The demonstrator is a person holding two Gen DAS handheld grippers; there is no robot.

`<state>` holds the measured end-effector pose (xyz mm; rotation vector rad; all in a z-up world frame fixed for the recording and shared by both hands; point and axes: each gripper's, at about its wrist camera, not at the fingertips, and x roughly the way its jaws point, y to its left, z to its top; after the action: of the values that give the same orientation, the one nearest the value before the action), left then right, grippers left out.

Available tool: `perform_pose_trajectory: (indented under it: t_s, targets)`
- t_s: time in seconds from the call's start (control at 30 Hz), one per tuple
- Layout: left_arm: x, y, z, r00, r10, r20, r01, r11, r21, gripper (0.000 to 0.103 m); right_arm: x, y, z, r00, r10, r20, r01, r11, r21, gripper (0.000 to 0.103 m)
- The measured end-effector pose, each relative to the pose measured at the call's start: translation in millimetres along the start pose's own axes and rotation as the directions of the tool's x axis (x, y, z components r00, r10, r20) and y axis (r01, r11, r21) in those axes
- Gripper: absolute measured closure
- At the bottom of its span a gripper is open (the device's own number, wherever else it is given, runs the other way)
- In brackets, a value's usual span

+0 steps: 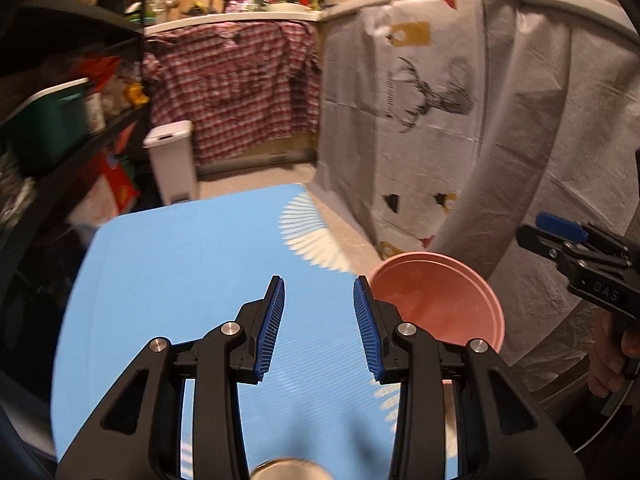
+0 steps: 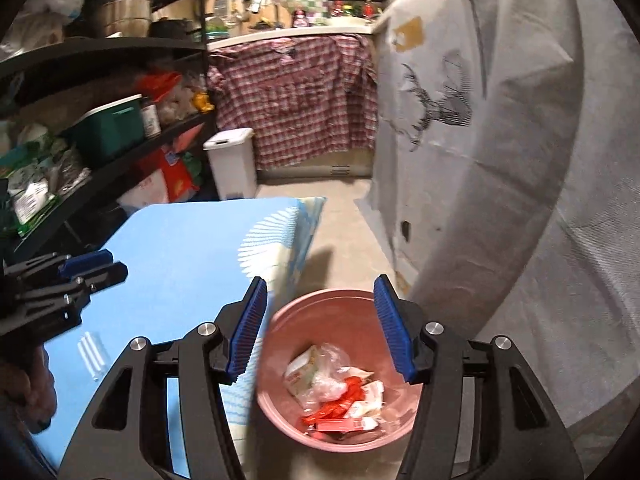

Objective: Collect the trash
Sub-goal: 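Move the left tool to the straw pack while the right tool moves to the gold lid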

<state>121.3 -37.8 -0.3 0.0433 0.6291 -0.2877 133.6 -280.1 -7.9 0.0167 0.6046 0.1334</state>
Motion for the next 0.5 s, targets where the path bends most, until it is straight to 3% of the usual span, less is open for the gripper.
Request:
perform_pose_trajectory:
  t_s: [0.3, 0.5]
  targets:
    - [-45.7, 65.1, -33.3, 0.992, 0.129, 0.016, -0.128, 0.991, -0.032, 0.068, -14.5, 73.3, -32.2, 0.989, 0.148, -0.018, -0.149, 0.987, -0.052, 0.08]
    - [-60.4, 106.7, -60.5, 0.981, 0.194, -0.022, -0.195, 0.978, -0.077, 0.074, 14.8, 117.6, -63.8, 0.954, 0.263, -0.142, -0.27, 0.963, -0.026, 0.083]
